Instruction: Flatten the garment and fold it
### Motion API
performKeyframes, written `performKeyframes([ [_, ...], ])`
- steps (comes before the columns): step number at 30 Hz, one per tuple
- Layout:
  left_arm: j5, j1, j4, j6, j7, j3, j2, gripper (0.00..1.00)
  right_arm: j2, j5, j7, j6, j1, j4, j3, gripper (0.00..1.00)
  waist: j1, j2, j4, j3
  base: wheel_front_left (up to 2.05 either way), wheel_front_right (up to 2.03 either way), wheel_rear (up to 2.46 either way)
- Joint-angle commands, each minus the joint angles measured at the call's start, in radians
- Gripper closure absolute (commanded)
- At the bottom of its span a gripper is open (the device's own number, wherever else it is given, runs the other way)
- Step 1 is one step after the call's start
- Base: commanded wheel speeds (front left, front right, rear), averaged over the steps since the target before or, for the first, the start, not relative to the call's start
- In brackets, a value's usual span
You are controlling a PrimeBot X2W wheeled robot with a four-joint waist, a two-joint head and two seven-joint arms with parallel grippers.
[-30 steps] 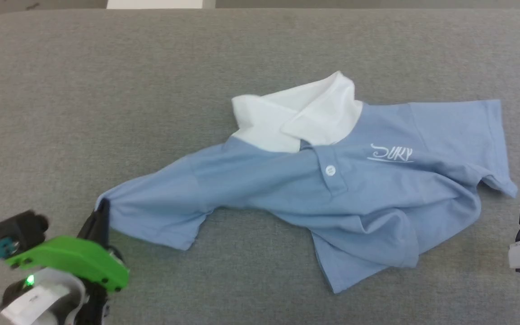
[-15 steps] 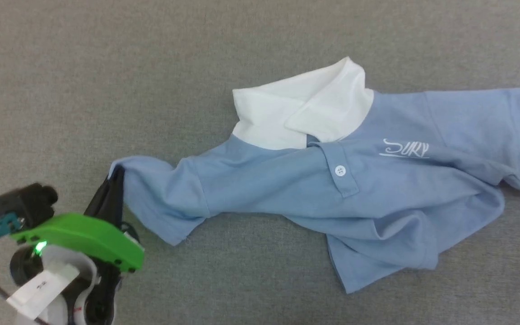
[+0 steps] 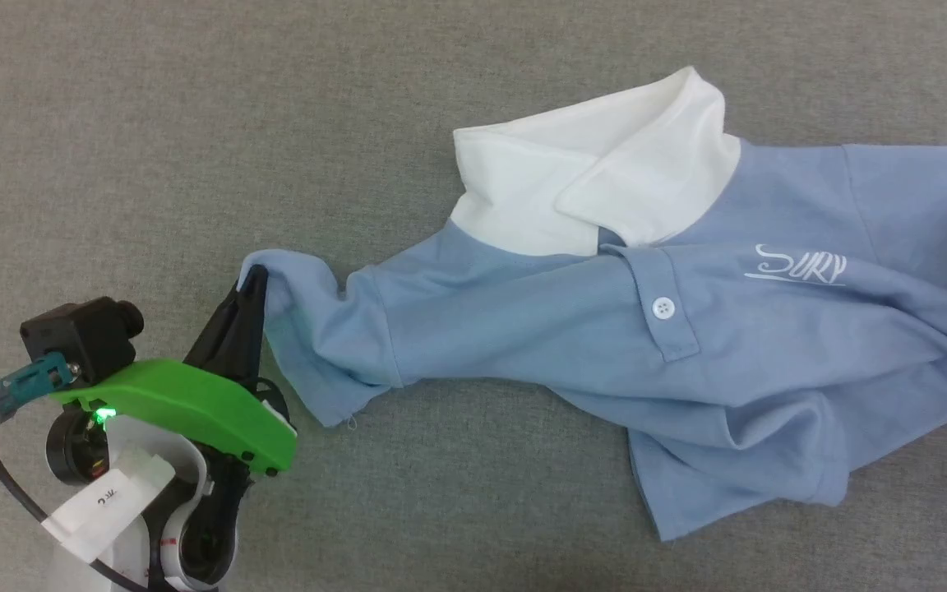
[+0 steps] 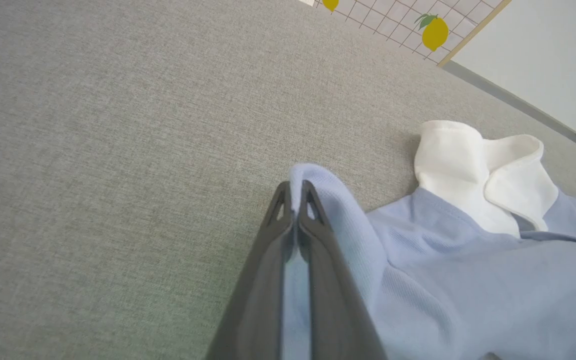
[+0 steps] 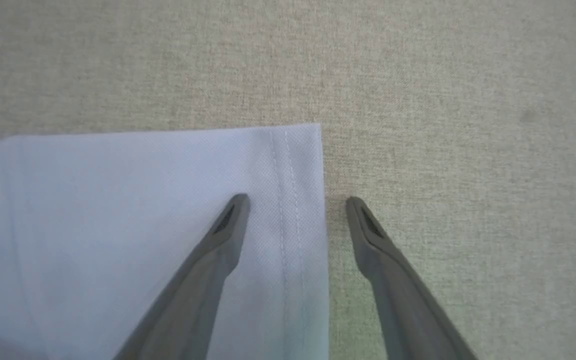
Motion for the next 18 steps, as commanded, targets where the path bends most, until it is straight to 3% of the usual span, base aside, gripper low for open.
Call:
performKeyframes([
  [1, 0.012, -0.015, -0.007, 0.001, 0.003, 0.000, 0.001, 1.00, 0.012, 0.002, -0.009, -0.002, -0.020, 0.015, -0.002, 0.00, 0.0000, 0.0000, 0.006, 0.008, 0.00, 0.00, 0.00],
  [5, 0.013, -0.012, -0.012, 0.005, 0.006, -0.001, 0.003, 1.00, 0.026, 0.013, -0.042, -0.002, -0.036, 0.053, 0.002, 0.00, 0.0000, 0.0000, 0.006, 0.012, 0.00, 0.00, 0.00],
  [6, 0.014, -0.011, -0.012, 0.006, 0.007, -0.002, 0.003, 1.00, 0.027, 0.013, -0.048, -0.002, -0.040, 0.063, 0.003, 0.28, 0.0000, 0.0000, 0.005, 0.011, 0.00, 0.00, 0.00],
  [7, 0.015, -0.011, -0.013, 0.008, 0.008, -0.003, 0.003, 1.00, 0.029, 0.013, -0.054, -0.002, -0.045, 0.075, 0.001, 0.65, 0.0000, 0.0000, 0.004, 0.010, 0.00, 0.00, 0.00],
  [9, 0.018, -0.012, -0.013, 0.010, 0.010, -0.006, 0.004, 1.00, 0.033, 0.016, -0.061, -0.002, -0.052, 0.097, 0.000, 1.00, 0.0000, 0.0000, 0.001, 0.004, 0.00, 0.00, 0.00],
  [18, 0.015, -0.031, 0.017, 0.010, -0.008, 0.001, 0.006, 1.00, 0.039, 0.025, -0.187, -0.002, -0.058, 0.101, 0.003, 1.00, 0.0000, 0.0000, -0.027, -0.083, 0.00, 0.00, 0.00],
])
